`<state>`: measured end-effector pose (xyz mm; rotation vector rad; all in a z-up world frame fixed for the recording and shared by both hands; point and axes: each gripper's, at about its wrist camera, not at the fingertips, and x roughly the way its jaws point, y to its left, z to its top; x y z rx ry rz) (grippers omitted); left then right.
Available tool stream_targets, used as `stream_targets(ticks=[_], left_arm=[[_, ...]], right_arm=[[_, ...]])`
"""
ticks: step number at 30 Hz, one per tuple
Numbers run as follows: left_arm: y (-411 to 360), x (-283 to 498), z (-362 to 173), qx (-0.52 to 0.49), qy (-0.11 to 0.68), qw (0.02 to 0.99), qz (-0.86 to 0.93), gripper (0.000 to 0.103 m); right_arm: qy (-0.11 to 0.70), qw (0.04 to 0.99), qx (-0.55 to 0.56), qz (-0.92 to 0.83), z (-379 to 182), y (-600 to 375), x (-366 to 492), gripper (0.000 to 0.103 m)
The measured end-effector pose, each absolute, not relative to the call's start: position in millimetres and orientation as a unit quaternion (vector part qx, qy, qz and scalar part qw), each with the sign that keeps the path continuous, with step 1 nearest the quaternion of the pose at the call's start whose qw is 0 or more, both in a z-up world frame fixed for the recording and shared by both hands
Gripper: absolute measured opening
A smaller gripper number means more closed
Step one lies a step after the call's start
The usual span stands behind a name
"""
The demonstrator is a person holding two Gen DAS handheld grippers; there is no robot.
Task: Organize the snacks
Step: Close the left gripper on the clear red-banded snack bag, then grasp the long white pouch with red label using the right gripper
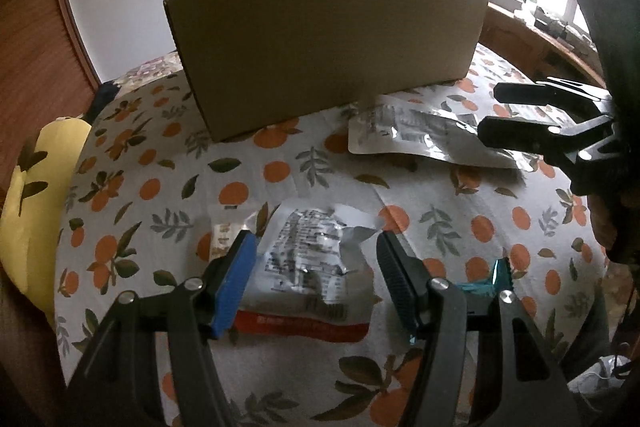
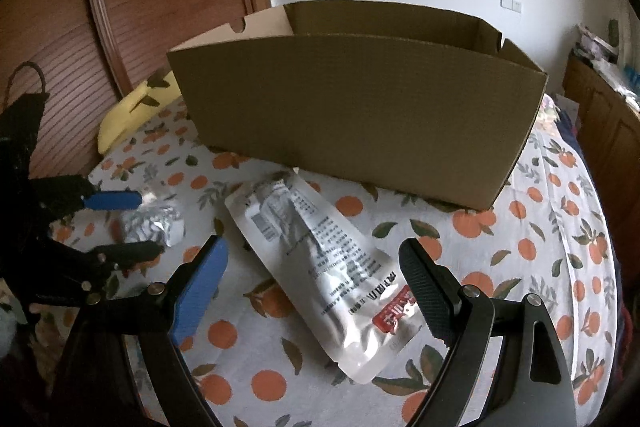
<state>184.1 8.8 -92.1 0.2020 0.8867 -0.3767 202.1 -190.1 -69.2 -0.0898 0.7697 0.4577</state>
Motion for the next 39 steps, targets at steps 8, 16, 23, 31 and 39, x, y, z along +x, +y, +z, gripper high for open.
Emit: stream_targets(ticks=[8,16,23,31,39], left_arm=[[4,189,-102,0.121,0.435,0.875,-0.175,0.063],[6,190,-102,0.104,0.442,0.872,-0.182,0.058],[8,177,-96,0.104,0.428,0.878,-0.186,0.056],[21,162,-71,0.064,0.404,0.892,-0.190,0.057],[30,153,-64,0.051,0.393,0.900,-0.181,0.057]], right_arm=[[0.376,0.900,-0.039,0.216,-79,-193,207,0.089],[0.380,0.899,-0.033,0.216,-86,-195,207,0.089],[0.406,0.888,-0.009,0.216,-94,-204,217,0.089],[0.408,0.887,-0.012,0.216,-94,-204,217,0.089],[0.406,0.886,-0.039,0.220,-94,-195,216,0.089]])
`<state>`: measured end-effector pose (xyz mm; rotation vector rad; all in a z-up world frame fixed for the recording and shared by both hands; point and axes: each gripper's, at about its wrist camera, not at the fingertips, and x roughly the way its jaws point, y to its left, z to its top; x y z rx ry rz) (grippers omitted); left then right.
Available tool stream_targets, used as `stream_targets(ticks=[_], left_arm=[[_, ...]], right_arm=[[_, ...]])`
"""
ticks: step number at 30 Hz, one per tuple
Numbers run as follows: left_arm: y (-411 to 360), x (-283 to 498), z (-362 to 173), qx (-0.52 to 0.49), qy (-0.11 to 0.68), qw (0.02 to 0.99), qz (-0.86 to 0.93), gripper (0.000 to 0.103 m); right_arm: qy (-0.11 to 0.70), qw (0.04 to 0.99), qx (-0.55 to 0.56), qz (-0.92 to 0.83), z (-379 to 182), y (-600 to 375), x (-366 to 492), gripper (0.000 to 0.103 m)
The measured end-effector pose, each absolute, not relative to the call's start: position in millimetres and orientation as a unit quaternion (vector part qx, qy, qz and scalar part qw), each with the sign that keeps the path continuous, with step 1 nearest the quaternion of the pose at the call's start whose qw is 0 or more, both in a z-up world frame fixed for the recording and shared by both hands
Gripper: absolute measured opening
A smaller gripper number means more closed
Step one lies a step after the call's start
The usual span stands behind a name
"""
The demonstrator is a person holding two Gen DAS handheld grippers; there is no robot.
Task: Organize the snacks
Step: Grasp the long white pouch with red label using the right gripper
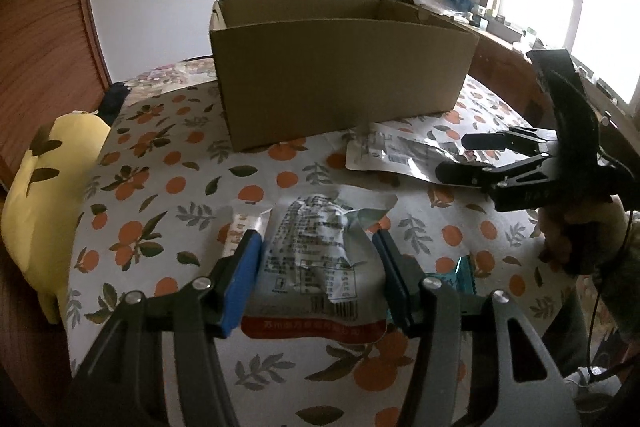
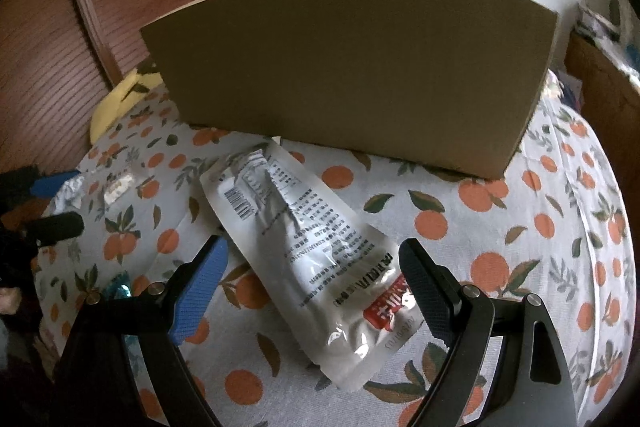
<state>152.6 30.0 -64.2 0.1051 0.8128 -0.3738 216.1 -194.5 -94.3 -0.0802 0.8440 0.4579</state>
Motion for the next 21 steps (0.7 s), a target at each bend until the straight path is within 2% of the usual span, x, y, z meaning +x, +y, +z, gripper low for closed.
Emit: stream_targets(ticks=[17,21], left_arm=[[35,150,-70,0.031,0.387,0.901,-0.192,0.057],[35,149,-72,0.028,0.389,0.900,-0.196,0.057]], right_arm=[[0.424,0.865,-0.144,0.226,-105,-145,242,0.089],[0.436,0.860,-0.127,0.232,-107,-146,252,0.090]])
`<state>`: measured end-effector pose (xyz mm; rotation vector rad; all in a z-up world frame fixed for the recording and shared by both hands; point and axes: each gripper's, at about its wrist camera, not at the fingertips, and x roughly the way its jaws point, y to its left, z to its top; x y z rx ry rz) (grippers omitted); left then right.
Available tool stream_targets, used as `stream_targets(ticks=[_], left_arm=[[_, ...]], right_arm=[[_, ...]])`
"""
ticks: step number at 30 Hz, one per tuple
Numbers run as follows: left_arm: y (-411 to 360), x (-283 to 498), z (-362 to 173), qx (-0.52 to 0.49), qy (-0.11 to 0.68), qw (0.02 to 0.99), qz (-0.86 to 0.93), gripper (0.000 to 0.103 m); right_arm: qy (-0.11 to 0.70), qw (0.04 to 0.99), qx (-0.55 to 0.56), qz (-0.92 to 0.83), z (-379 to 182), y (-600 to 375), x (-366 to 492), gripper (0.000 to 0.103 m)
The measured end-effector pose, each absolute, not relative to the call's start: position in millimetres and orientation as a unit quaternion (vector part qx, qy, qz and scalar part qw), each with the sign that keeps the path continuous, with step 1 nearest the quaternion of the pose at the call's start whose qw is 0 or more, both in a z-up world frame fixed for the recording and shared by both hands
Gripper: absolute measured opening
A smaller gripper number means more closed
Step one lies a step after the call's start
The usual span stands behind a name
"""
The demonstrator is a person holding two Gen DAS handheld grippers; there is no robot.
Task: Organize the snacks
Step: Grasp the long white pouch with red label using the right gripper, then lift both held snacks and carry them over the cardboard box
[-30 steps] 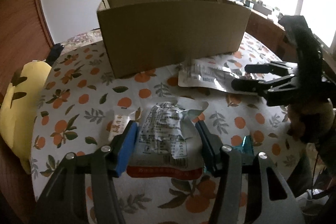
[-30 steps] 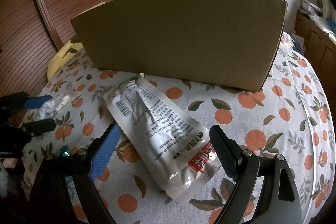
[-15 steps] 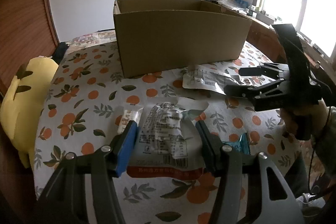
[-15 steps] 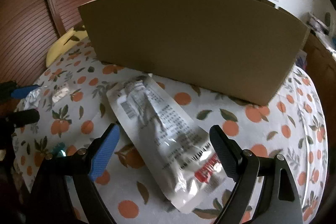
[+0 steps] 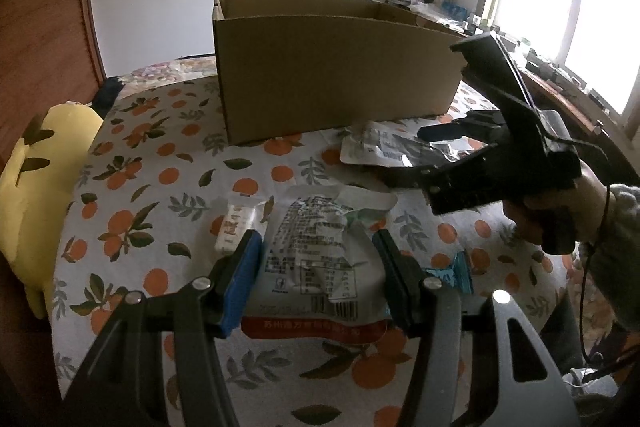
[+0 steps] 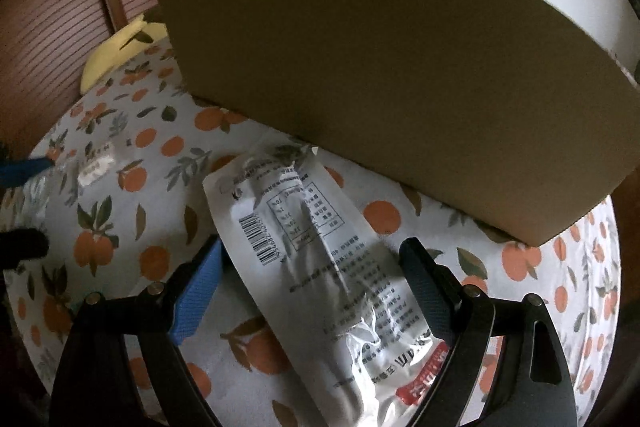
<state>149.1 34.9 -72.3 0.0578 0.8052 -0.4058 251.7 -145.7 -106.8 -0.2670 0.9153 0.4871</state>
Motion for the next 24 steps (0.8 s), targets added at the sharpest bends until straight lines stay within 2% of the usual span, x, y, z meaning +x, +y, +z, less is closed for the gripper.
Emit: stream_targets(ticks=[3,5,7,9,15,24], left_arm=[[34,148,-74,0.027,0.390,0.899,-0.198,0.057],[33,147,-74,0.027,0.390,0.899,-0.199,0.057],[33,146,-74,0.026,0.390,0.898,-0.200,0.057],[32,145,-73,0.026,0.390,0.899,-0.200,0.057],[32,145,-73,0.026,0.390,0.898,-0.200,0.057],[31,144,-70,0.023,0.383,0.902,-0.197,0.057]], right_arm=[[0.437,0.860,-0.124,0.233,-107,-147,254,0.089],[0.441,0.857,-0.123,0.236,-105,-146,253,0.084],[0.443,0.854,-0.128,0.242,-103,-144,250,0.071],[0.444,0.851,-0.136,0.244,-101,-142,246,0.065],[0.440,0.854,-0.127,0.246,-99,-147,238,0.061],[0.435,0.856,-0.098,0.261,-91,-157,225,0.060]])
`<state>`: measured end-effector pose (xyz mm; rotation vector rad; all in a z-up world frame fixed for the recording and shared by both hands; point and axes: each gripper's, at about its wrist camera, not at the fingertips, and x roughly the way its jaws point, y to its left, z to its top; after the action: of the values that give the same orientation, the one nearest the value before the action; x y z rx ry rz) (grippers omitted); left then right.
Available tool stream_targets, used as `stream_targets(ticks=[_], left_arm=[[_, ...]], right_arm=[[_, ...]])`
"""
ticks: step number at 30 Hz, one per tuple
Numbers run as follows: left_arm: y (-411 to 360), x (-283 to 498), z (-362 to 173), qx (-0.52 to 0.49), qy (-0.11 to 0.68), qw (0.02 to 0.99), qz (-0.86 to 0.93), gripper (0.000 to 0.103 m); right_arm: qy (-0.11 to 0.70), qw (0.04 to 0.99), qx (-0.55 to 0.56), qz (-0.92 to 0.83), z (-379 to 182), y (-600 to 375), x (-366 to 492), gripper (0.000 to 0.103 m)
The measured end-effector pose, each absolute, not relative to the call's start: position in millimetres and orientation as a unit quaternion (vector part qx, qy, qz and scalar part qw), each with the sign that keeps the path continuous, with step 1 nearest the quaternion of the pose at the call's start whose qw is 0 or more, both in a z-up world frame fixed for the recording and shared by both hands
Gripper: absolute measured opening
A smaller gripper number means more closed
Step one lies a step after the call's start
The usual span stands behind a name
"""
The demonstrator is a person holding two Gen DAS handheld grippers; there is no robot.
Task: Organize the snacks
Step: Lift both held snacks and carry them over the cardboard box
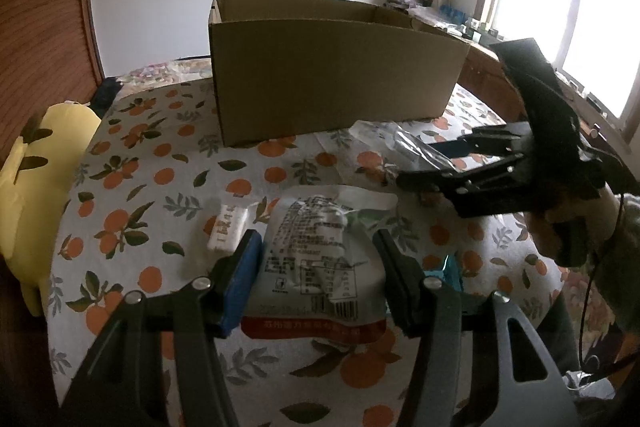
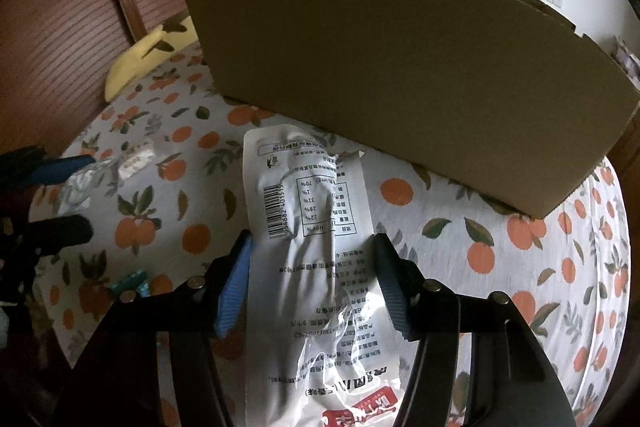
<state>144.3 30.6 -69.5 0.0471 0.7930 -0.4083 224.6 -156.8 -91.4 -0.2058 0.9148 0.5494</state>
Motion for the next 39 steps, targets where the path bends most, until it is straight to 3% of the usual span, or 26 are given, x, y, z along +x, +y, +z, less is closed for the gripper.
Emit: stream_targets(ticks=[21,39], left_arm=[[20,149,-44,0.028,0.360,0.913,-0.191,0.057],[11,184,18,0.018,0.309,0.931,-0.195,0.057]], right_arm=[[0.393,0.879,-0.066,0.261,-50,-188,198,0.061],[0.339,0.900,-0.069,0.264,9,-200,200,0.061]])
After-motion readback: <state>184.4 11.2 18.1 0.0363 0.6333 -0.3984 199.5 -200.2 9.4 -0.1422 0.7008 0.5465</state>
